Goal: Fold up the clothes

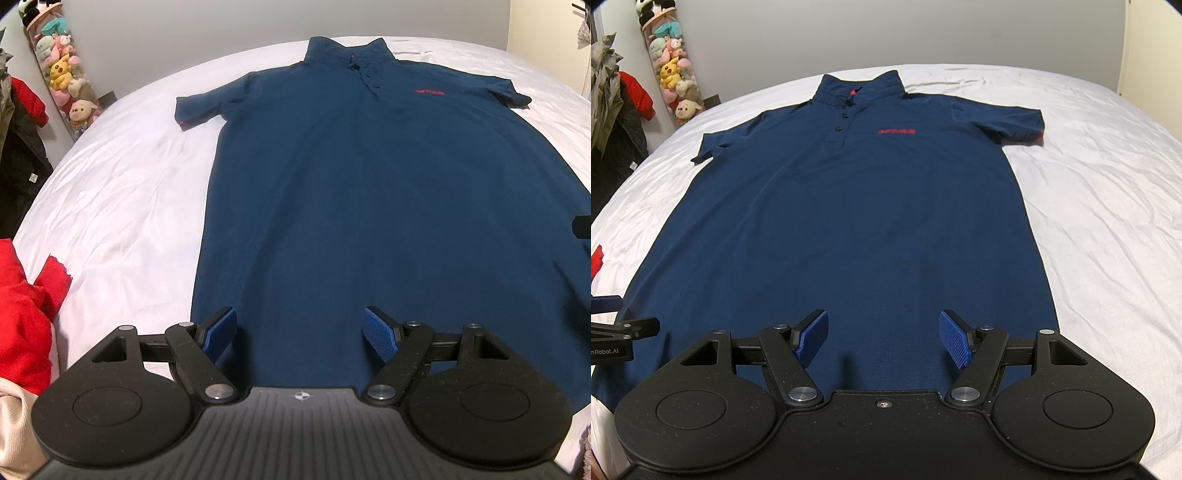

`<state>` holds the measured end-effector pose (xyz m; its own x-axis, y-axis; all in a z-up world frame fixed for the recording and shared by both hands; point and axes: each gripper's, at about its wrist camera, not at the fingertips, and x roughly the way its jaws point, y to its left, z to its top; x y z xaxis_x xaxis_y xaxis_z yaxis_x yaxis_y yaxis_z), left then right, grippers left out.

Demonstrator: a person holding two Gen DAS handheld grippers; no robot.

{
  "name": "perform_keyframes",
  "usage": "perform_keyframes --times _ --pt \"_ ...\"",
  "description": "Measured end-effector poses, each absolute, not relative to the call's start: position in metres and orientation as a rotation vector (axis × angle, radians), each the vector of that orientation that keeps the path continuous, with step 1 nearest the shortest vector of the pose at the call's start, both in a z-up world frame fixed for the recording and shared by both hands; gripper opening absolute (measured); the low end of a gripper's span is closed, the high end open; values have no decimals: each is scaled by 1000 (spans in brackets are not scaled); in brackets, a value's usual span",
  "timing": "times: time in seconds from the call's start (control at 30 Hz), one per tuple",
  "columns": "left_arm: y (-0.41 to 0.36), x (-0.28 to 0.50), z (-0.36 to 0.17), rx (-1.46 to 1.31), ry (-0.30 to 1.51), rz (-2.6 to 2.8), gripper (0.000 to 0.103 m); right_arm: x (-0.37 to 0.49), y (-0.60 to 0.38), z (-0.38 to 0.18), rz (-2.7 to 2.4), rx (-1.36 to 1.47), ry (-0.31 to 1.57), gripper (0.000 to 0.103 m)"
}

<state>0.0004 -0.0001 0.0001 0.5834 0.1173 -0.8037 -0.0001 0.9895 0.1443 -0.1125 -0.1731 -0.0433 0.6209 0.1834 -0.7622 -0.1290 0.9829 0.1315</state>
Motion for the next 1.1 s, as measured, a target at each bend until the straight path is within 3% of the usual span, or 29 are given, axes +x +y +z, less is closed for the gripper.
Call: perform_keyframes --times 1.1 --pt "-4 2 2 137 966 78 74 -114 -173 -44 183 66 887 65"
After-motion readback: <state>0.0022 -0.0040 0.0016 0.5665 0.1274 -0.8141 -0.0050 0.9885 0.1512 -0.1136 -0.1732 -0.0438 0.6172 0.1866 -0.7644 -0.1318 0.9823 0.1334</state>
